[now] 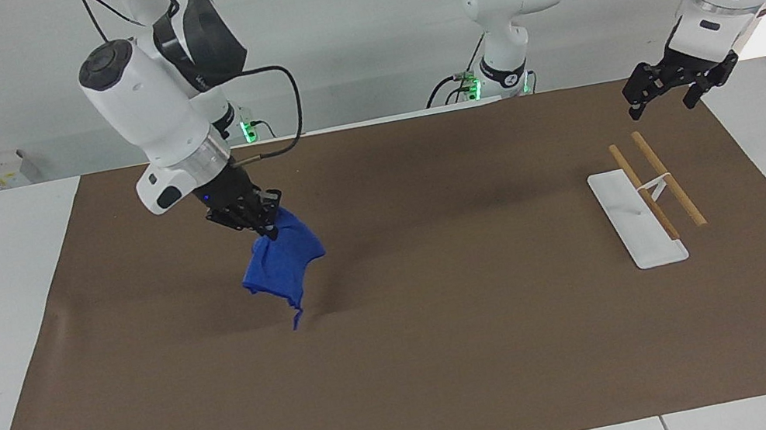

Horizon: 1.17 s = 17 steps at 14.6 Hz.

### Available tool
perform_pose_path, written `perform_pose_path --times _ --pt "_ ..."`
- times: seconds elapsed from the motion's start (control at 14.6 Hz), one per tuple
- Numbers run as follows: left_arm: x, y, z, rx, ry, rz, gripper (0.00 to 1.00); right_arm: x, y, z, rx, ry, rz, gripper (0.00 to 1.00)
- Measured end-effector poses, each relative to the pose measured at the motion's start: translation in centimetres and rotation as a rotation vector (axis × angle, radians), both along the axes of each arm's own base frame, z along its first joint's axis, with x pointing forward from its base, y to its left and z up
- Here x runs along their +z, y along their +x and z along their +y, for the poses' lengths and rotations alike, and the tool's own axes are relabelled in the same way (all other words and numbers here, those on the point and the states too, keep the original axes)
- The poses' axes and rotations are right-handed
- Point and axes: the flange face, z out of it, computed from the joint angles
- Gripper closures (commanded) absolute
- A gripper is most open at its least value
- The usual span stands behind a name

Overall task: Right arm passes towel to left arm to hang
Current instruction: 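Lift the blue towel with the right gripper toward the wooden rack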

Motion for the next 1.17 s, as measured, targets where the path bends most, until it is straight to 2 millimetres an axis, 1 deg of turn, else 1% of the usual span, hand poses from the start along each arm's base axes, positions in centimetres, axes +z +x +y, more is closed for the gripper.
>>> perform_pose_path --times 0.14,0.34,0.48,0.62,0.69,0.96,1.1,1.17 --pt "0.0 0.0 0.0 0.000 0.000 0.000 0.00 1.7 0.4 3.2 -0.064 0.077 -0.005 1.00" --pt "0.0 0.0 0.0 0.000 0.000 0.000 0.00 2.7 0.5 9.5 -0.180 0.253 -0.040 1.00" --pt "0.0 0.0 0.0 0.000 0.000 0.002 0.00 2.7 -0.5 14.1 -0.248 0.341 -0.050 1.00" --pt "-0.1 -0.2 0.0 0.000 0.000 0.014 0.00 2.9 -2.0 18.4 -0.314 0.424 -0.048 1.00" --pt "-0.1 -0.2 0.0 0.000 0.000 0.018 0.00 3.1 -2.8 20.0 -0.352 0.460 -0.040 1.00" --pt "-0.1 -0.4 -0.4 0.014 -0.003 0.019 0.00 3.7 -5.0 24.5 -0.504 0.599 0.002 1.00" --pt "-0.5 -0.6 -1.1 0.083 -0.046 0.032 0.00 3.1 -5.9 26.6 -0.551 0.658 0.017 1.00" --pt "-0.9 -0.7 -1.6 0.146 -0.074 0.041 0.00 2.7 -6.2 27.2 -0.558 0.668 0.025 1.00"
